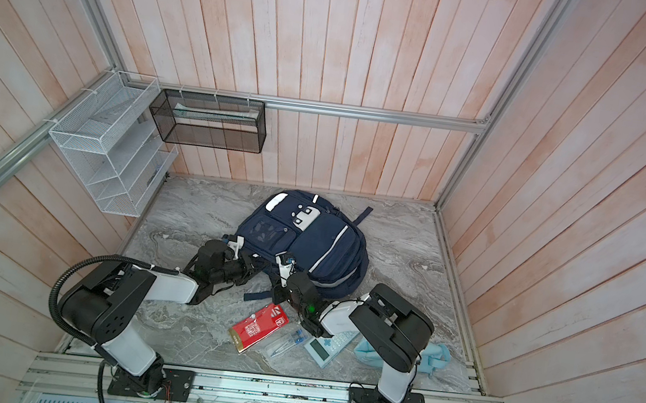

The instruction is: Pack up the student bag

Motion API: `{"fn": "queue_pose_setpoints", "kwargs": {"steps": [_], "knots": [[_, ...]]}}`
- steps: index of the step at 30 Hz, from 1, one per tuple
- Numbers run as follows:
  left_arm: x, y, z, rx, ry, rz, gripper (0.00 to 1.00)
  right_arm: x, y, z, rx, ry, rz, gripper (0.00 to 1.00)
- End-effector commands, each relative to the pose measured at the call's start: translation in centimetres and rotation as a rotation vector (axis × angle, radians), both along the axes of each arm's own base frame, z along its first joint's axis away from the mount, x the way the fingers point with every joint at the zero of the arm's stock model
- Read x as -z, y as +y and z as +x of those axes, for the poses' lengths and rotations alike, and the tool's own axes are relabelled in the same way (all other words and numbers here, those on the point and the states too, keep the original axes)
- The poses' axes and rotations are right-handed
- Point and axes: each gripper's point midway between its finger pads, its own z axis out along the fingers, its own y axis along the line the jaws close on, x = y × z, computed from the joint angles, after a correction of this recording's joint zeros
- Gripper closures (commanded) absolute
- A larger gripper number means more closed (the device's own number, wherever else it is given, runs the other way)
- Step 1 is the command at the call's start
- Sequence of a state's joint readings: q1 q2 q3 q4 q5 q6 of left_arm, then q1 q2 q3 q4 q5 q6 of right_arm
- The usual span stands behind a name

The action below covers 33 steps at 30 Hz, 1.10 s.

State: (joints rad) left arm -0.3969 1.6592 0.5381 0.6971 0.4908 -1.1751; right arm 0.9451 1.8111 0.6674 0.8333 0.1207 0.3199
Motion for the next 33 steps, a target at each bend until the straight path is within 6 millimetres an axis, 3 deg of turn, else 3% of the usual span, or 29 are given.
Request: {"fn": "queue_pose_setpoints", "kwargs": {"steps": [1,6,9,12,18,20,22,24,29,33], "knots": [[-4.4,-1.6,0.5,0.010,-0.121,-0.126,1.00,3.0,0.3,0.1,-0.012,0.071,-0.066,0.62],[-4.0,-1.5,-0.5,0.009,-0.101,-0.117,1.00,2.3,-0.4,1.7,0.088,0.024,-0.035,0.59],[-3.5,-1.3,-0.8,0.004,-0.091,-0.120,1.00,1.5,-0.3,2.5,0.112,-0.013,-0.028,0.71],[-3.5,-1.1,-0.7,-0.004,-0.091,-0.126,1.00,2.7,-0.5,3.1,0.151,-0.011,-0.109,0.76],[-4.7,-1.1,-0.2,-0.003,-0.112,-0.136,1.00,4.8,-1.1,2.8,0.217,-0.043,-0.210,0.67],[-4.8,-1.1,-0.1,-0.005,-0.116,-0.134,1.00,4.8,-0.8,2.8,0.204,-0.043,-0.212,0.76],[-4.5,-0.7,0.1,-0.017,-0.112,-0.116,1.00,4.8,-0.4,2.6,0.182,-0.034,-0.207,0.91],[-4.4,0.0,0.5,-0.033,-0.116,-0.114,1.00,5.1,-0.3,1.9,0.157,-0.005,-0.200,1.00],[-3.2,2.4,2.0,-0.095,-0.119,-0.071,1.00,4.7,-1.6,-0.1,0.108,0.096,-0.108,1.00],[-2.3,2.4,2.6,-0.097,-0.112,-0.055,1.00,3.8,-1.3,-1.8,-0.008,0.182,-0.026,0.98]]}}
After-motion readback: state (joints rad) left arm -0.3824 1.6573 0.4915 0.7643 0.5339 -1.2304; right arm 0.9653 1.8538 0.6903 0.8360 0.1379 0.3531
